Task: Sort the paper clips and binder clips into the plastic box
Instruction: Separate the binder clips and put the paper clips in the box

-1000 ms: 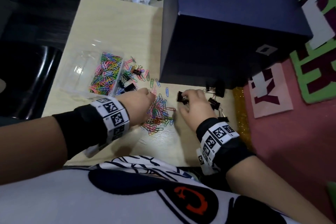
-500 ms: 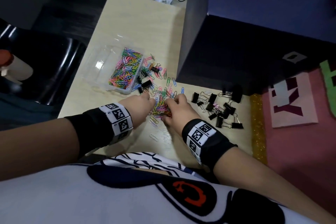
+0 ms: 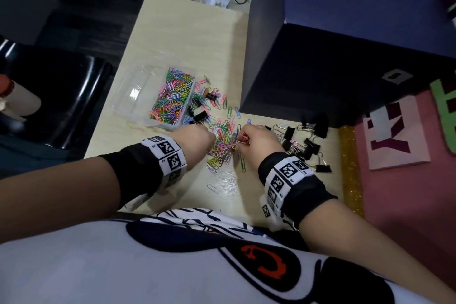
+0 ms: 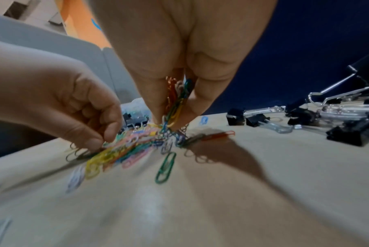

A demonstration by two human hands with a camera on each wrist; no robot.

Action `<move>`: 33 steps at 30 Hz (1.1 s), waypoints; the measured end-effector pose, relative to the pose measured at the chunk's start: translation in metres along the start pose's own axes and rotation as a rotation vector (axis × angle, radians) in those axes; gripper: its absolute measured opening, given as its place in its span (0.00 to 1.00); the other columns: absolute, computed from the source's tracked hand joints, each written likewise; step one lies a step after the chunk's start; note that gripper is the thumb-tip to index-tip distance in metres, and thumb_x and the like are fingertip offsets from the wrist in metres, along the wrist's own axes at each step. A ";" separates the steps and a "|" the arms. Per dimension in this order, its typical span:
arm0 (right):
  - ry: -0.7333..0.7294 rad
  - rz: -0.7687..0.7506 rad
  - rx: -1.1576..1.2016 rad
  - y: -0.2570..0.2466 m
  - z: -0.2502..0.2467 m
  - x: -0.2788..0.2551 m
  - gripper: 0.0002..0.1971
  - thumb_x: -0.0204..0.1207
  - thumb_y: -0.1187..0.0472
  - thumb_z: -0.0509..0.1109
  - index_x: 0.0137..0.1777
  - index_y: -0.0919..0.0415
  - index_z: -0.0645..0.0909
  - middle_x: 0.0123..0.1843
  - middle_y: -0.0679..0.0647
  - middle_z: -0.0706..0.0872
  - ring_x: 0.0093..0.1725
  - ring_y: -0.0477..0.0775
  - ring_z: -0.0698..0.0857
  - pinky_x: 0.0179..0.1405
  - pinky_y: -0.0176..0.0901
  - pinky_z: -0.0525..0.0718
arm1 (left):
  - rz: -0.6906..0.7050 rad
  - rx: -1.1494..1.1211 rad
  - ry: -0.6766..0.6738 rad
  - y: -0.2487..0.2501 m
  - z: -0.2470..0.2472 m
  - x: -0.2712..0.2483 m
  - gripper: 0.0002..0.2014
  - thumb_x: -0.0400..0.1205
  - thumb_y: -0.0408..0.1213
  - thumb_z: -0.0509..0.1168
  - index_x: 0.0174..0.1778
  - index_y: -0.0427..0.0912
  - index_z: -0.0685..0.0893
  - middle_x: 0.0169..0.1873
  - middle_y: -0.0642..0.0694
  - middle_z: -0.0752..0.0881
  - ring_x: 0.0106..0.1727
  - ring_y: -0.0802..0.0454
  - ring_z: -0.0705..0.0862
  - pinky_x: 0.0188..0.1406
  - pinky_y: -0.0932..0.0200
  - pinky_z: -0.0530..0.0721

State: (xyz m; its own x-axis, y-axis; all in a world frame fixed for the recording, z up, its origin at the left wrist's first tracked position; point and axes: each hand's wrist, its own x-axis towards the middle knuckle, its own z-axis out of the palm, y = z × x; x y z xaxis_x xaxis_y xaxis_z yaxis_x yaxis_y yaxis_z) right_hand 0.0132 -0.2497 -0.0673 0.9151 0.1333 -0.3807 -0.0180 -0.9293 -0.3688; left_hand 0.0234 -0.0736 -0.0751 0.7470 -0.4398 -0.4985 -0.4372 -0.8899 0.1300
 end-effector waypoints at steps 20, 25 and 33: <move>0.149 -0.038 0.250 -0.098 -0.011 0.048 0.10 0.76 0.52 0.72 0.52 0.55 0.81 0.45 0.51 0.83 0.45 0.53 0.79 0.43 0.39 0.74 | -0.431 -0.358 0.332 -0.117 -0.016 -0.032 0.18 0.80 0.46 0.65 0.64 0.44 0.77 0.55 0.43 0.84 0.56 0.42 0.83 0.56 0.50 0.81; 0.146 -0.050 0.364 -0.130 -0.002 0.066 0.16 0.76 0.49 0.72 0.61 0.54 0.81 0.55 0.51 0.86 0.54 0.53 0.83 0.55 0.41 0.79 | -0.398 -0.264 0.225 -0.119 -0.010 -0.030 0.14 0.85 0.42 0.56 0.61 0.41 0.80 0.53 0.40 0.87 0.55 0.39 0.83 0.51 0.51 0.81; 0.173 0.012 0.360 -0.119 0.000 0.077 0.09 0.78 0.57 0.64 0.57 0.51 0.79 0.54 0.53 0.86 0.51 0.59 0.87 0.56 0.54 0.84 | -0.351 -0.278 0.214 -0.131 -0.017 -0.027 0.13 0.85 0.39 0.57 0.62 0.44 0.81 0.53 0.40 0.87 0.57 0.40 0.82 0.51 0.53 0.80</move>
State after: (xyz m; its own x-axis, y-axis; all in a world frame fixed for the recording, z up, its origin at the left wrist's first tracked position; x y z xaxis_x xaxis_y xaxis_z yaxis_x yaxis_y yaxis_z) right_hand 0.0861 -0.1289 -0.0525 0.9676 0.0344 -0.2500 -0.1415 -0.7463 -0.6503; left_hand 0.0692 0.0526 -0.0641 0.9239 -0.0966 -0.3703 -0.0122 -0.9745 0.2239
